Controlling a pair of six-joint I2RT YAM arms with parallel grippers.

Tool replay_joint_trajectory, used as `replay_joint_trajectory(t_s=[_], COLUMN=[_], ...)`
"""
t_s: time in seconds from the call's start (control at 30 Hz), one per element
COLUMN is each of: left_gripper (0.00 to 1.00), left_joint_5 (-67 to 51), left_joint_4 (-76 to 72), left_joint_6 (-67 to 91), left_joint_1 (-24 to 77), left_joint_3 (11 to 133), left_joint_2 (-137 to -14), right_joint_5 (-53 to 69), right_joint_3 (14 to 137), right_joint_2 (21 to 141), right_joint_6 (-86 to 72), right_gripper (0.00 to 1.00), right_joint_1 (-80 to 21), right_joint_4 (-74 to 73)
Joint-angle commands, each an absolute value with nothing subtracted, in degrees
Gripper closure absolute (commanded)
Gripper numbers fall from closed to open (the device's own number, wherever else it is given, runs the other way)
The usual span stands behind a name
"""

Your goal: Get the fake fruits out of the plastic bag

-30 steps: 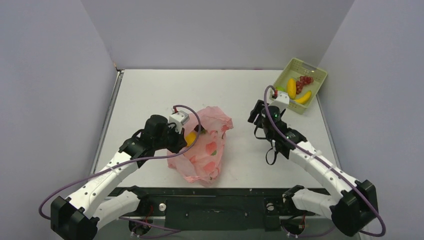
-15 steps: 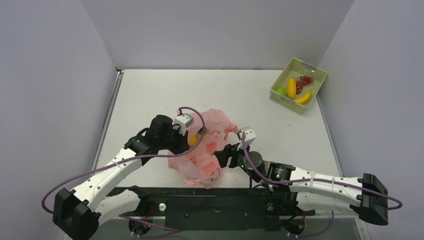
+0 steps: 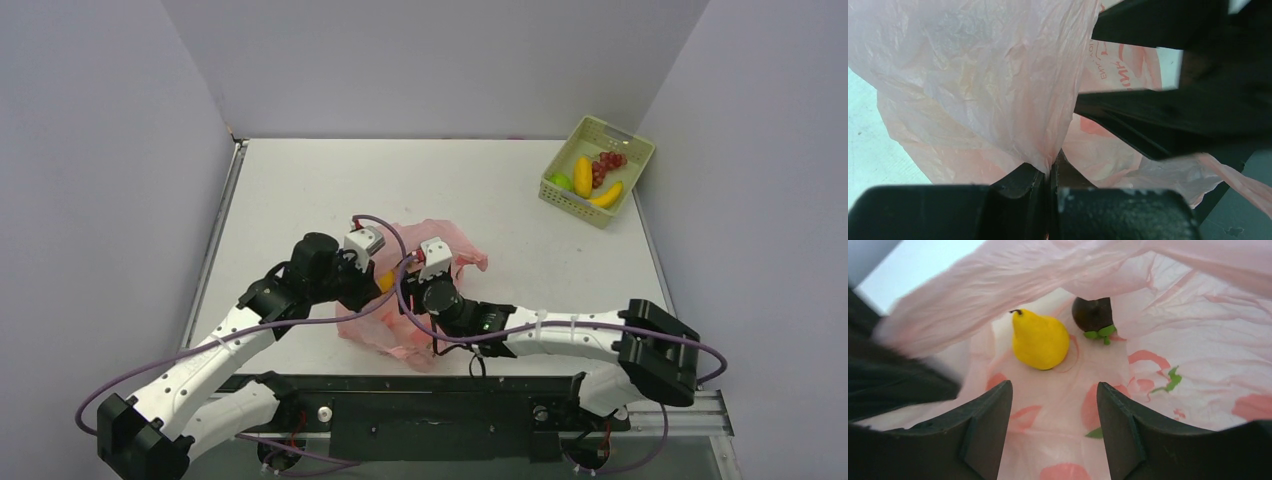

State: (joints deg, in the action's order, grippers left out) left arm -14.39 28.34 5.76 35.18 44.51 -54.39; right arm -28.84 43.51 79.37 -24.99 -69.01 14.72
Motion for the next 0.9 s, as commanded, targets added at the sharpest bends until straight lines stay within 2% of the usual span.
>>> replay_joint_trajectory(t_s=[0.0, 0.13, 0.43, 0.57, 0.6, 0.67, 0.87], left_gripper=[1.0, 1.0, 1.0, 1.0, 1.0, 1.0, 1.0], left_joint_5=[-14.6, -14.36, -15.13, -15.37, -15.53, -16.08, -16.69], left_joint_4=[25.34, 25.54, 25.2, 25.16, 25.1, 25.04, 24.79], left_joint_6=[6.07, 5.98, 6.19, 6.11, 6.18, 6.31, 6.44], left_joint_1=[35.59, 35.64, 36.02, 36.03, 36.04, 36.1, 36.68], left_joint_3=[46.04, 46.15, 45.97, 46.01, 46.03, 45.99, 45.86], left_joint_2=[-53.8, -53.93, -54.1, -54.49, -54.58, -54.73, -55.52], right_joint_5=[-22.78, -19.85, -16.95, -17.56, -17.53, -17.64, -15.55], right_joint_3=[45.64, 47.58, 48.43, 51.61, 52.56, 53.65, 59.35], right_joint_2=[86.58, 93.94, 104.7, 108.92, 110.35, 112.3, 119.37], right_joint_6=[-22.18, -19.74, -15.6, -14.34, -13.91, -13.25, -11.07], right_gripper=[0.43, 0.43, 0.29, 0.26, 0.18, 0.15, 0.15], right_joint_1=[-64.2, -62.95, -63.0, -62.85, -62.8, -62.57, -61.72], right_joint_4=[24.46, 30.26, 47.75, 49.15, 49.8, 51.28, 52.27])
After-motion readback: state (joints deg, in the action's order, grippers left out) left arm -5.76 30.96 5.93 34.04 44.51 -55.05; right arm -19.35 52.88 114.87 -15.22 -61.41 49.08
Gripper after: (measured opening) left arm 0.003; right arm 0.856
